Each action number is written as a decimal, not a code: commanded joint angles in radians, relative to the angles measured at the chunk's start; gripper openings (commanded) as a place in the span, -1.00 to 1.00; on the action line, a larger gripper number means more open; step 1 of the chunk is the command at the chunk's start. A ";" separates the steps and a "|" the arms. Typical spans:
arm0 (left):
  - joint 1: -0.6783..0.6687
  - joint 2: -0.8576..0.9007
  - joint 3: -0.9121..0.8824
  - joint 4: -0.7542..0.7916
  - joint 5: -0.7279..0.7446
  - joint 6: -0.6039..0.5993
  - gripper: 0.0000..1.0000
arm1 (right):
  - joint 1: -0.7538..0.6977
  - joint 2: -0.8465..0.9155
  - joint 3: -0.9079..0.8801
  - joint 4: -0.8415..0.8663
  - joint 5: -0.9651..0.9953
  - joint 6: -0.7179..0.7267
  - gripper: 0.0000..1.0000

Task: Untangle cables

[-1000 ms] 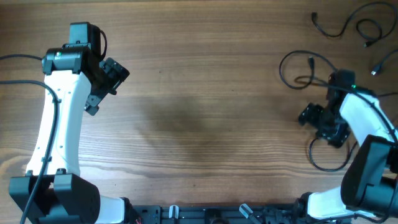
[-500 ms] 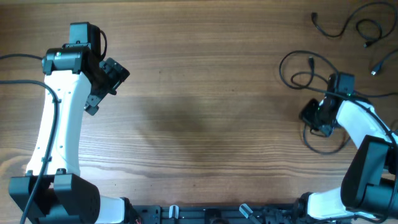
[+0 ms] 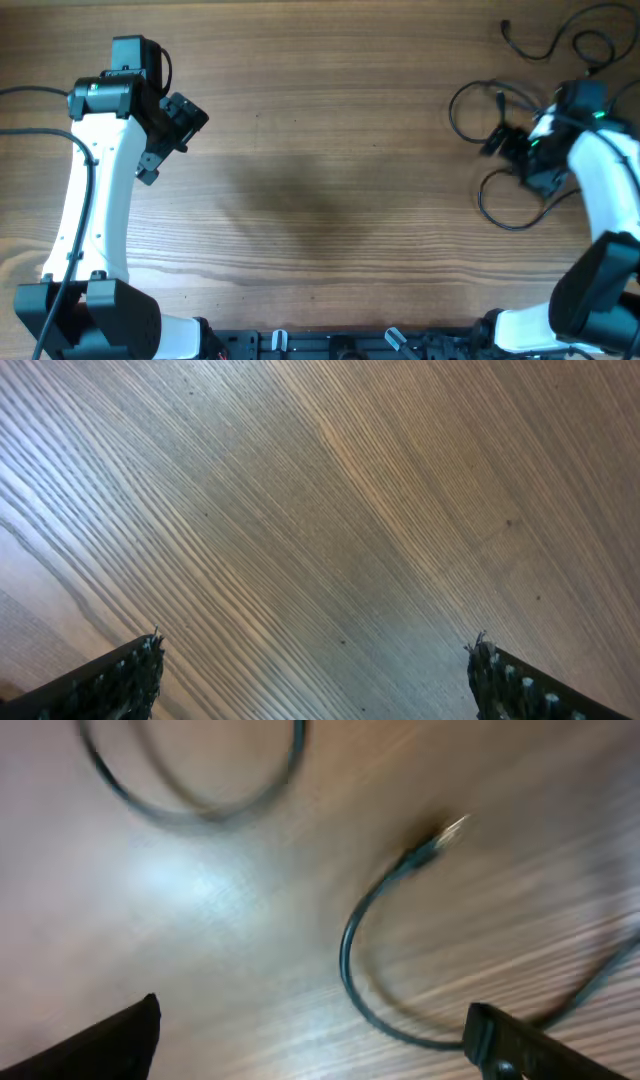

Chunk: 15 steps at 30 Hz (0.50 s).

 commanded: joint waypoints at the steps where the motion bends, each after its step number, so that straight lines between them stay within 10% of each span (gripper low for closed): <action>1: -0.005 0.006 0.004 0.000 0.000 0.016 1.00 | -0.176 -0.030 0.152 -0.012 0.015 -0.005 0.99; 6: -0.005 0.007 0.004 0.001 0.000 0.016 1.00 | -0.448 0.013 0.153 0.158 0.257 0.106 0.99; 15: -0.005 0.036 0.003 0.002 0.000 0.016 1.00 | -0.512 0.285 0.148 0.284 0.509 0.106 0.99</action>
